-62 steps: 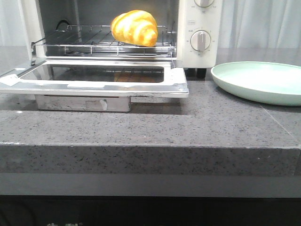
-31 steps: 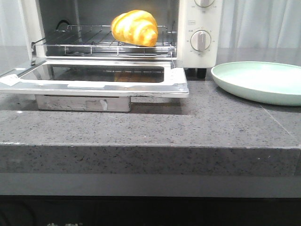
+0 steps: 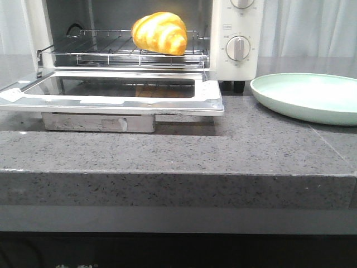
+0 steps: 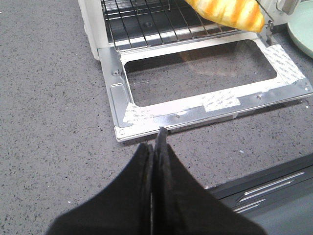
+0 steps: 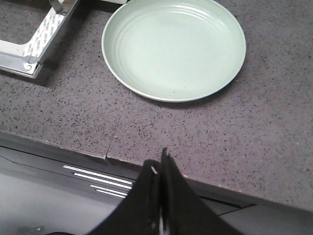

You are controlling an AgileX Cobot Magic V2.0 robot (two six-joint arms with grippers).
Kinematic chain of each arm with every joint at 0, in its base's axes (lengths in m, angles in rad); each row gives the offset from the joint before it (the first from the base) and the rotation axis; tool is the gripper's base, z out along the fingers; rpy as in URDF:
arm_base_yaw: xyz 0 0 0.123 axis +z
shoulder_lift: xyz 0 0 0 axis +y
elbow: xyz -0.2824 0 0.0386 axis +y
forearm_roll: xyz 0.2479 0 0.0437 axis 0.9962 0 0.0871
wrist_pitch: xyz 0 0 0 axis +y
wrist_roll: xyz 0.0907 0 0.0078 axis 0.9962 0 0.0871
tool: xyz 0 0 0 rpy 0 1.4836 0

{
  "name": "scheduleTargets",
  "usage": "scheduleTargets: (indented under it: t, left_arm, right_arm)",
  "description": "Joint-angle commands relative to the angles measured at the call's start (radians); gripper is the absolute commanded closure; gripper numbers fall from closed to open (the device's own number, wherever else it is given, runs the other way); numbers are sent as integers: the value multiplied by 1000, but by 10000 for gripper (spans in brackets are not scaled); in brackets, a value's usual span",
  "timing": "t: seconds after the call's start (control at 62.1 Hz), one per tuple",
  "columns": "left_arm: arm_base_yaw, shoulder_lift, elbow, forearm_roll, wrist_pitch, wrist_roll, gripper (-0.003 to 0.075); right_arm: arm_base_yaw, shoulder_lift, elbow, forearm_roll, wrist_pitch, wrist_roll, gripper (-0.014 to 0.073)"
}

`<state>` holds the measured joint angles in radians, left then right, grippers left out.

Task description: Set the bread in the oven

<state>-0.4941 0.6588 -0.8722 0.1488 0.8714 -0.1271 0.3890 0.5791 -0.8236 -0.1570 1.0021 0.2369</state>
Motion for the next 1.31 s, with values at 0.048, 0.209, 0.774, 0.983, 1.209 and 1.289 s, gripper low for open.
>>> scheduleTargets:
  t: [0.048, 0.209, 0.774, 0.983, 1.209, 1.289]
  left_arm:
    - [20, -33, 16, 4, -74, -10, 738]
    - [135, -149, 148, -12, -173, -12, 738]
    - [441, -602, 770, -183, -746, -12, 738]
    - [446, -692, 907, -182, -851, -12, 738]
    - [446, -692, 907, -165, -850, -5, 738]
    - [446, -692, 907, -158, -848, -5, 738]
  right_arm:
    - [-8, 2, -23, -17, -55, -9, 664]
    - [-8, 2, -23, -17, -56, -9, 664]
    - [-8, 2, -23, -17, -56, -9, 664]
    - [-8, 2, -23, -17, -55, -9, 664]
    - [-8, 3, -23, -17, -56, -9, 664]
    - [-8, 3, -23, -17, -56, -9, 664]
